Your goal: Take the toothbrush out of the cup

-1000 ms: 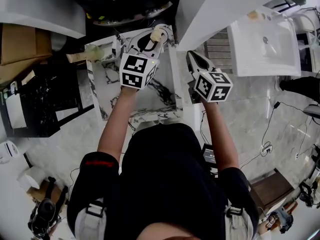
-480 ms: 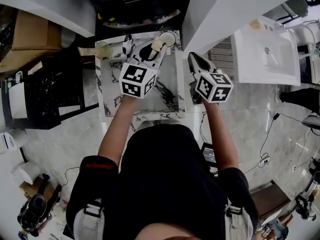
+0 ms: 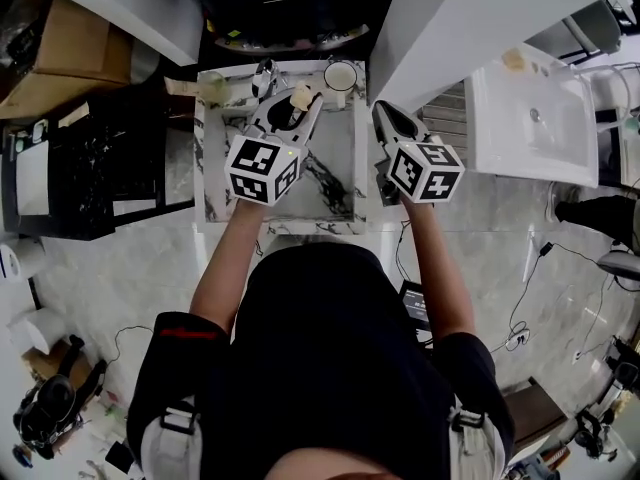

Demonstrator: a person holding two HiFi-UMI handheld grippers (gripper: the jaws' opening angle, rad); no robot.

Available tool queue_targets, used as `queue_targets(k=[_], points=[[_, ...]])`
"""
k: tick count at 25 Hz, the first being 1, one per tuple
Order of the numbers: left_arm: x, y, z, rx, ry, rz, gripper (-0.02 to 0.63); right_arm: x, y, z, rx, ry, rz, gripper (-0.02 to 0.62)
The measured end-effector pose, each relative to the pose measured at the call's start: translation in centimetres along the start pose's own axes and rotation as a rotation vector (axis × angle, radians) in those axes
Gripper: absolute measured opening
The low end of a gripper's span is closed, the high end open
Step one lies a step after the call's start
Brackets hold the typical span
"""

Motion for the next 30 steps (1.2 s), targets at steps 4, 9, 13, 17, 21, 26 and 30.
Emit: queue_targets(k=[4,9,13,17,21,26,30], points=[[-1.3,-0.5,-0.4,-0.021,0.034,0.008,0.091,0.6,0.3,-0.9,-0.024,0.036,-0.004,0.034],[-3.0,-0.6,-0.9,-0.059,0.077,0.019,0.091,1.7,0.7,-1.5,-0.041,0.071,-0.013,0.034],[-4.8,-0.4,-1.6,-0.061,0.115,0.028,0.091,2.6,0.7,-2.5,-0.07,0.101,-0.028,0.034],[-6.0,-0.3,-2.1,-0.066,0.138,0.04,0.091,3.0,0.7,-3.8,-0.083,0.122,-0.036,0.034],[-7.2,-0.1,-2.5,-0.069,0.135,0.05,0.091,3.2,0.3,-5.1,-0.094,0.128,-0.041,0.034],[-8.7,-0.4,-3.8,-0.074,0.133,0.044,0.091,3.6,0.2,-6.8,-0.09,0.124,-0.033,0.034],[-10.3,-0.2,-5.2,-0.077,0.132,0.048,0.091,4.2,0.2,-8.8,-0.087,0.12,-0.023,0.034]])
Point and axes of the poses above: the fingertips, and each gripper's own axes: x forward along the fingers, z to its right, y out of its top, the point moved 5 cm from there along -x, backward along the fingers, and after that the axes turned 4 degrees about -y, right-handed, at the moved point
